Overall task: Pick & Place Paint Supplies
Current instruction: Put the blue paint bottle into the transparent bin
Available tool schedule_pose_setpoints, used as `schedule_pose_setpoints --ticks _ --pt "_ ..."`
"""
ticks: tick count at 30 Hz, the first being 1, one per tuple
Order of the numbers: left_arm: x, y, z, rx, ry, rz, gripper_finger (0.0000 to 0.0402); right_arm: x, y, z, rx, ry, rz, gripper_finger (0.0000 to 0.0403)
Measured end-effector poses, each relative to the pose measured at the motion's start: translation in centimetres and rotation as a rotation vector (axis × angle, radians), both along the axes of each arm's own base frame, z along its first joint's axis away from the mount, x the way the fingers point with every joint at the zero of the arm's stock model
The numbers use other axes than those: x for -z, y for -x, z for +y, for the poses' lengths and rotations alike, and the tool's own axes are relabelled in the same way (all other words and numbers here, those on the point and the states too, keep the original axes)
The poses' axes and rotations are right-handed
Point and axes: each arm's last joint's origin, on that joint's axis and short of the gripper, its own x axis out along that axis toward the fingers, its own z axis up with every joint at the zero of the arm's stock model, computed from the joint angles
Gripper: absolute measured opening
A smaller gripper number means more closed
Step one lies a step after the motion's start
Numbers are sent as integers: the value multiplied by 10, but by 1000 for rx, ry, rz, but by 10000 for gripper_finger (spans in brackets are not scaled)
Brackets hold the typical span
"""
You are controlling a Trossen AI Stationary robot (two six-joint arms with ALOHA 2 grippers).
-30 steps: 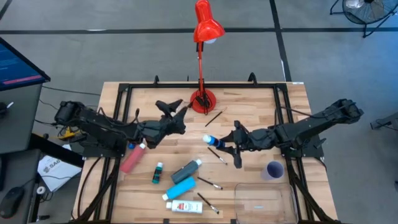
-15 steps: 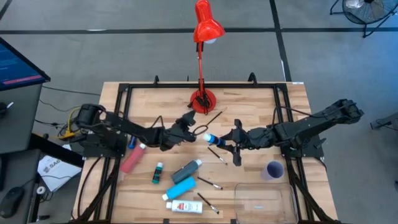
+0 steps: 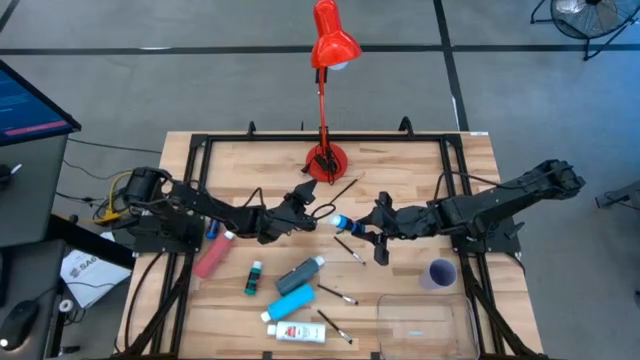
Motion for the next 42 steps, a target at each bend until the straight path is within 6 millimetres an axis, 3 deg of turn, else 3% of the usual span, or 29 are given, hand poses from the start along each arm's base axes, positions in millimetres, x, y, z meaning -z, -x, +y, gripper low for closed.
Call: schedule_pose_setpoints --ticks 8,12,16,19,22,26,29,31,34,37,42 --pt "-1 0 0 -15 37 -61 204 0 0 0 -1 3 6 125" --pt "-4 0 5 -75 230 -370 204 1 0 0 -3 4 6 125" --pt "-21 7 17 -91 465 -711 204 1 1 1 -6 6 15 125" --pt "-35 22 27 -13 720 -941 204 1 1 1 -3 1 17 125" --pt "-52 44 40 199 1142 -1113 204 1 1 1 -3 1 17 125" --pt "-67 72 59 632 1750 -1155 204 1 1 1 -3 1 17 125" --pt "-66 92 61 878 1972 -1147 204 1 1 0 0 -1 15 125" --pt "-61 98 60 926 2010 -1164 204 1 1 0 2 -1 15 125" --pt "-55 98 58 915 1929 -1132 204 1 1 0 2 -2 12 125" --pt "-49 92 56 840 1890 -1045 204 1 1 0 2 -2 10 125" --pt "-56 74 40 789 1722 -883 204 1 1 0 -4 9 11 125"
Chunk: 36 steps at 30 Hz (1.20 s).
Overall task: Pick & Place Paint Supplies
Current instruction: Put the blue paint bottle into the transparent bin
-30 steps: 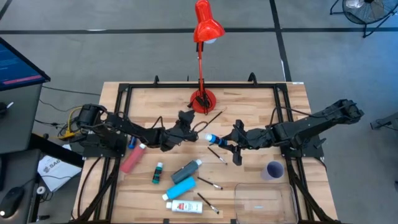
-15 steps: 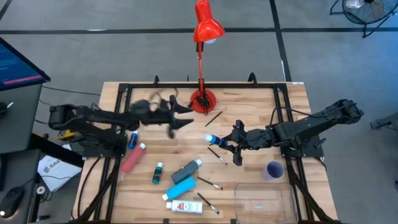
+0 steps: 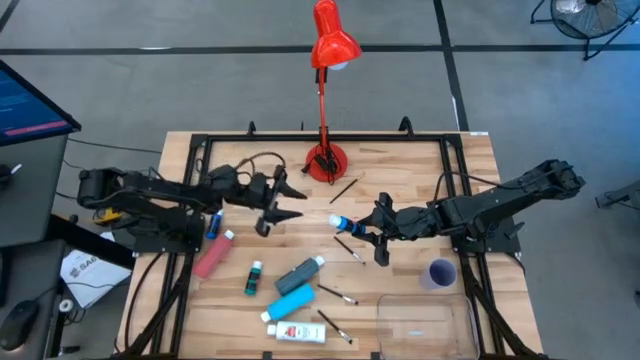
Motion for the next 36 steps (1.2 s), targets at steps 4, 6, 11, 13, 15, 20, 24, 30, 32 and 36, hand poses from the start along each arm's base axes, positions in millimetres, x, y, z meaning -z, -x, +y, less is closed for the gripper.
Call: schedule_pose_setpoints --ticks 4,6,11,13,15,20,24,30,32,36 --pt "-9 -14 -20 -227 -315 123 204 0 0 -1 15 11 -3 125" --pt "-11 -19 -29 -366 -476 161 204 0 0 -1 15 13 -2 125" --pt "-11 -23 -45 -614 -901 252 204 0 0 -1 15 14 2 125" --pt "-5 -27 -48 -684 -1080 319 204 0 0 -1 15 15 1 125" --pt "3 -31 -47 -726 -1276 410 204 0 0 -1 13 20 1 125" --pt "31 -45 -38 -771 -1580 642 204 0 -1 -3 22 21 1 125" --pt "51 -52 -32 -803 -1627 763 204 0 -1 -4 26 22 3 125" --pt "59 -53 -31 -889 -1570 831 204 0 -1 -4 25 22 3 125" --pt "57 -53 -30 -911 -1542 824 204 0 -1 -4 28 17 1 125" --pt "50 -51 -30 -939 -1518 808 204 0 -1 -4 28 16 0 125"
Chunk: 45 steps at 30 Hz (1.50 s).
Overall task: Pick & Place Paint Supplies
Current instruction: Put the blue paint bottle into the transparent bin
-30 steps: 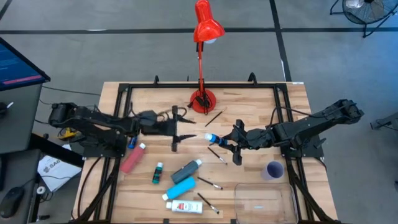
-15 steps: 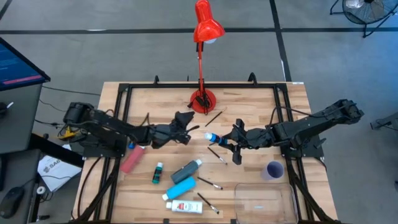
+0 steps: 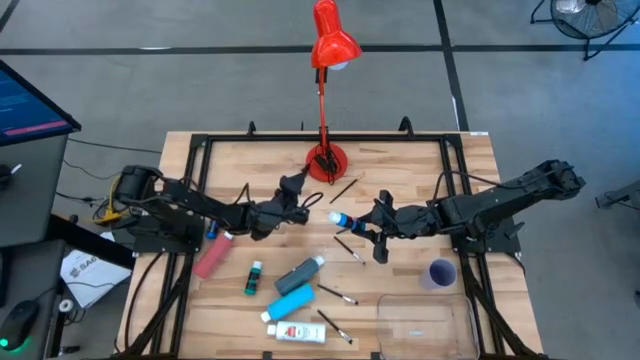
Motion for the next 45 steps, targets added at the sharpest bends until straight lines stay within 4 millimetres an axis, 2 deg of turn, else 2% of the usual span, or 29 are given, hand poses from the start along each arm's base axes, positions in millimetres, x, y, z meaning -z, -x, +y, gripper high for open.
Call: schedule_pose_setpoints --ticks 6,17,29,45 --pt "-8 2 0 1 5 -41 204 0 0 0 1 -2 0 125" --pt "-9 2 0 1 8 -53 204 0 0 -1 3 -1 4 125" --pt "-9 1 0 14 35 -89 204 0 -2 -10 19 47 12 125" --pt "-8 1 0 13 36 -90 204 2 -4 -9 18 36 -30 125"
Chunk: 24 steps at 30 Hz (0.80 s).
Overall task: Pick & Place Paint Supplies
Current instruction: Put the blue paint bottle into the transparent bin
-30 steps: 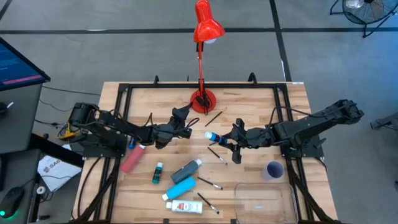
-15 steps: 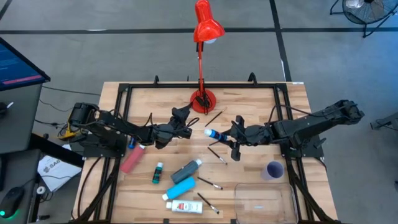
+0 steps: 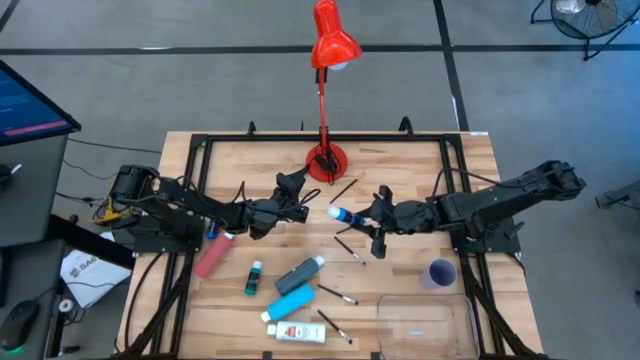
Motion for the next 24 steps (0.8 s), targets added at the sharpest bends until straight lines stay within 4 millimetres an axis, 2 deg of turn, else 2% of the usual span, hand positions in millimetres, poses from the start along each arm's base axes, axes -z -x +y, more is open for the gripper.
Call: schedule_pose_setpoints --ticks 9,12,15,24 --pt "0 0 0 -12 18 -27 204 17 -5 2 6 15 -5 125" --pt "0 0 0 -15 27 -42 204 16 -14 3 17 8 -59 125" --pt "1 1 0 -17 30 -44 204 26 -22 4 13 27 -49 125" --pt "1 1 1 -36 66 -100 204 42 -35 -7 99 58 -26 125"
